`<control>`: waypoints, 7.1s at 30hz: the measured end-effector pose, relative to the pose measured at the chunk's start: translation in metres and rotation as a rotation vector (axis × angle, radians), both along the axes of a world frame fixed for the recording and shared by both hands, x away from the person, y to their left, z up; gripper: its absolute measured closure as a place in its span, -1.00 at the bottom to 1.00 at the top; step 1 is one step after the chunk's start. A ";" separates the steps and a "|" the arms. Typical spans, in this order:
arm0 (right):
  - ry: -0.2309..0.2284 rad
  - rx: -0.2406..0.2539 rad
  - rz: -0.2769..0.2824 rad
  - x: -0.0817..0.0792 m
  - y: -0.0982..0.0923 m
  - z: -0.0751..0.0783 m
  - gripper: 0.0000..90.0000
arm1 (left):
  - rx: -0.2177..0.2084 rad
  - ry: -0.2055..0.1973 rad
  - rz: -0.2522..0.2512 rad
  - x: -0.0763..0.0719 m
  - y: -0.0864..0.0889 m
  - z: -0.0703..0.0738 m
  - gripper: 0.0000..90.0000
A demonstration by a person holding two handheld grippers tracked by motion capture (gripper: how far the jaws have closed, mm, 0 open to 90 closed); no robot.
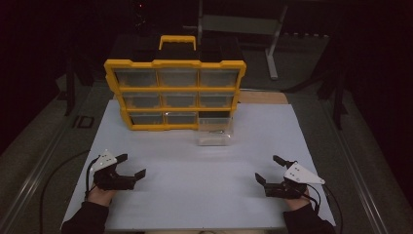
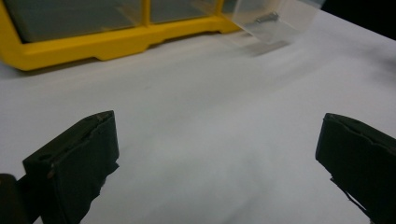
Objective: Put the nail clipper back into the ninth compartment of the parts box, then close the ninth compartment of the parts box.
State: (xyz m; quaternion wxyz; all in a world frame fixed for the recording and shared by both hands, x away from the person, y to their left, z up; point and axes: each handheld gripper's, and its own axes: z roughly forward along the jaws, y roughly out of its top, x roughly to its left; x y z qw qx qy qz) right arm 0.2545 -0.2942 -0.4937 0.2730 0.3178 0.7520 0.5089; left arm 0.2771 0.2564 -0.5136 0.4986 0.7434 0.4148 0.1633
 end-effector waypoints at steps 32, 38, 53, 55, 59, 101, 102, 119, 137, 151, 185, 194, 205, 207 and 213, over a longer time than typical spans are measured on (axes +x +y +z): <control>0.000 -0.016 0.011 0.000 0.001 -0.001 -0.79 | 0.010 -0.040 0.076 -0.006 -0.001 -0.004 -1.00; 0.000 -0.017 0.010 0.000 0.002 -0.001 -0.79 | 0.008 -0.044 0.074 -0.006 -0.002 -0.003 -1.00; -0.003 -0.013 0.003 -0.003 0.001 0.002 -0.79 | -0.009 -0.050 0.065 -0.006 -0.001 -0.001 -1.00; -0.003 -0.009 0.002 -0.003 0.001 0.003 -0.79 | -0.015 -0.049 0.064 -0.006 -0.001 -0.001 -1.00; -0.003 -0.016 -0.007 -0.004 0.002 0.008 -0.79 | -0.013 -0.048 0.059 -0.006 -0.002 -0.001 -1.00; -0.125 -0.025 -0.029 0.038 0.068 0.090 -0.79 | -0.012 -0.075 0.043 -0.008 -0.005 0.001 -1.00; -0.114 -0.020 -0.021 0.042 0.073 0.084 -0.79 | -0.012 -0.075 0.042 -0.008 -0.004 0.001 -1.00; 0.024 -0.003 -0.023 0.063 0.092 0.027 -0.70 | -0.023 -0.077 0.043 -0.009 -0.003 0.002 -1.00; 0.162 -0.076 -0.047 0.079 0.102 -0.008 -0.31 | -0.029 -0.076 0.042 -0.009 -0.003 0.002 -1.00; 0.173 -0.117 -0.111 0.086 0.112 -0.015 0.35 | -0.029 -0.073 0.042 -0.009 -0.003 0.001 -1.00; 0.176 -0.156 -0.094 0.103 0.129 -0.015 1.00 | -0.033 -0.076 0.043 -0.009 -0.002 0.002 -1.00; 0.173 -0.155 -0.093 0.108 0.133 -0.013 1.00 | -0.033 -0.077 0.043 -0.009 -0.001 0.002 -1.00; 0.165 -0.160 -0.094 0.116 0.136 -0.011 1.00 | -0.031 -0.077 0.039 -0.009 -0.002 0.002 -1.00; 0.162 -0.163 -0.093 0.117 0.136 -0.011 1.00 | -0.031 -0.077 0.039 -0.009 -0.001 0.002 -1.00; 0.173 -0.148 -0.098 0.122 0.136 -0.011 1.00 | -0.030 -0.077 0.039 -0.009 -0.001 0.002 -1.00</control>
